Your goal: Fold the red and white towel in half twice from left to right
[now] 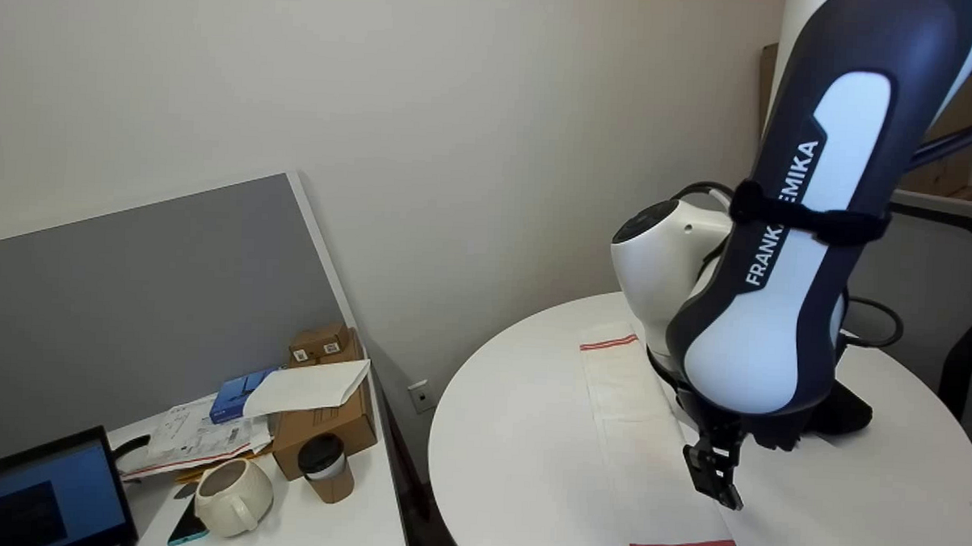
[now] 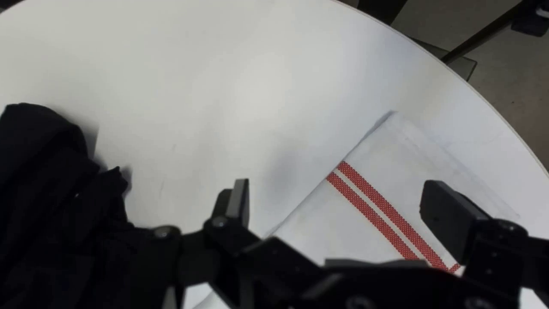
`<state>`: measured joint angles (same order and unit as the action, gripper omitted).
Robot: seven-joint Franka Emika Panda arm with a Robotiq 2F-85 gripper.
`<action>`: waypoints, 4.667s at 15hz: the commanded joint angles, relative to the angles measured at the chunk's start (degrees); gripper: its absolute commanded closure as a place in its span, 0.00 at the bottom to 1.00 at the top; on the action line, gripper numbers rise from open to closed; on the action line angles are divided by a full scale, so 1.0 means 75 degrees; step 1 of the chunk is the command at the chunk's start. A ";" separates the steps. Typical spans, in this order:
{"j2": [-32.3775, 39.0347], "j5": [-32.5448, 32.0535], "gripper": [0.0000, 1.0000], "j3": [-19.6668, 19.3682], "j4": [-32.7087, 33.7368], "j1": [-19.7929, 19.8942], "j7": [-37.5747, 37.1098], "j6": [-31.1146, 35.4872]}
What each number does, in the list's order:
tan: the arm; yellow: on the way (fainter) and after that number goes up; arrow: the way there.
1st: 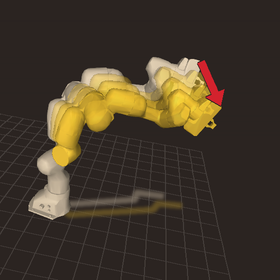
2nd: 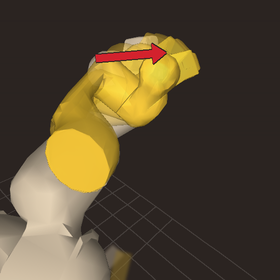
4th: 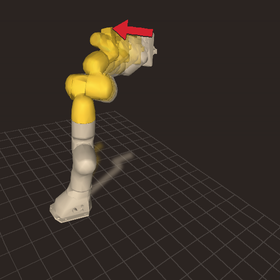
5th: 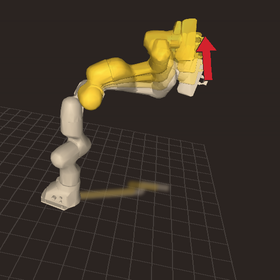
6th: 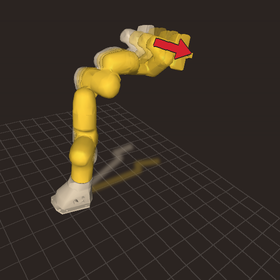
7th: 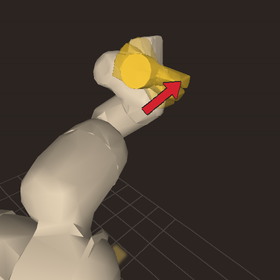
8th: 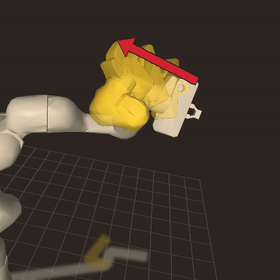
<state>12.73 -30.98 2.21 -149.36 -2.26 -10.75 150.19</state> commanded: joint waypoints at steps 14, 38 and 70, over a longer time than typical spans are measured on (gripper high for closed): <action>0.2033 -0.0417 0.00 -0.0479 0.0457 -0.1059 0.1674 0.0888; 0.3396 -0.0438 0.00 -0.1195 0.1084 -0.2205 0.1414 0.2256; 0.2569 0.0831 0.90 -0.1060 0.0444 -0.2054 0.1549 0.2605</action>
<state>35.77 -27.52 -6.72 -143.02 -18.91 0.67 168.42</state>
